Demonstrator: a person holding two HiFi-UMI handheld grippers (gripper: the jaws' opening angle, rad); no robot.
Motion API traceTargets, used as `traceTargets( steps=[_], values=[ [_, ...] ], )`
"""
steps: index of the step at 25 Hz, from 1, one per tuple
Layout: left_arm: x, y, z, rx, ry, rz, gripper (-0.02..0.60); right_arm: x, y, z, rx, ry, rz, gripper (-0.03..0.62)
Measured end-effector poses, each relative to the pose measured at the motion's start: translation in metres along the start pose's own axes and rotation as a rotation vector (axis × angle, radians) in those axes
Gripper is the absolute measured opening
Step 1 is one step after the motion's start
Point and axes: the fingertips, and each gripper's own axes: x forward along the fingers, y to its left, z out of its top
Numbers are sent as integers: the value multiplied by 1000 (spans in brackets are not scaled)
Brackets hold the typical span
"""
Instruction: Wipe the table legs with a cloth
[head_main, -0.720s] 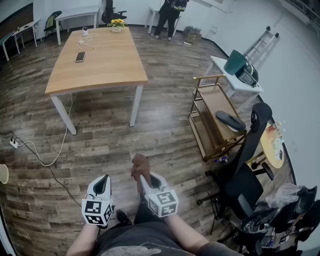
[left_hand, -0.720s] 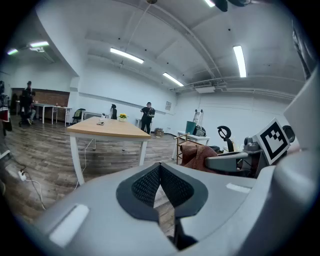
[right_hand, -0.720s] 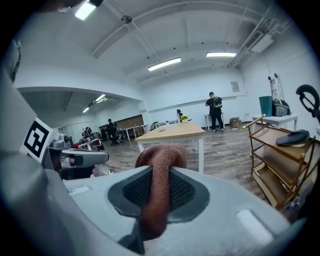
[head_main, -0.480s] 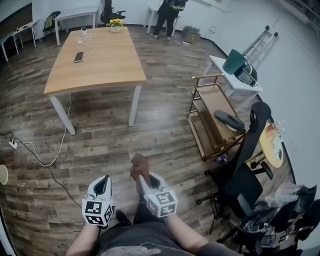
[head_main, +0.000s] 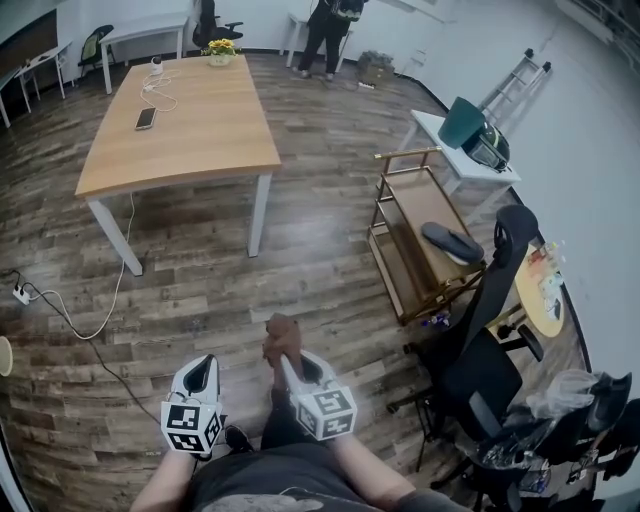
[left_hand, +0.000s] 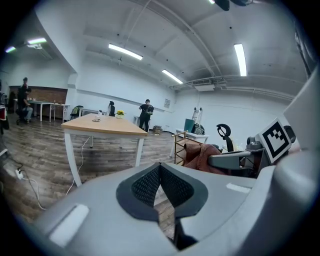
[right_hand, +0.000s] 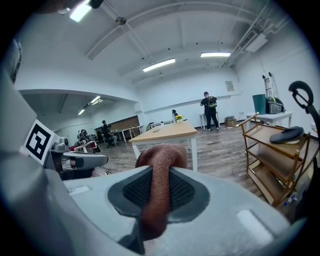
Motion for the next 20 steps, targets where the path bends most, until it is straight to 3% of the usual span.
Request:
traceTargets(
  steps=[10, 20],
  values=[
    [72, -4, 47, 7, -40, 62, 20, 39, -66, 33, 15, -7, 44, 61],
    [130, 3, 123, 29, -164, 166, 19, 85, -121, 89, -70, -31, 141, 63]
  ],
)
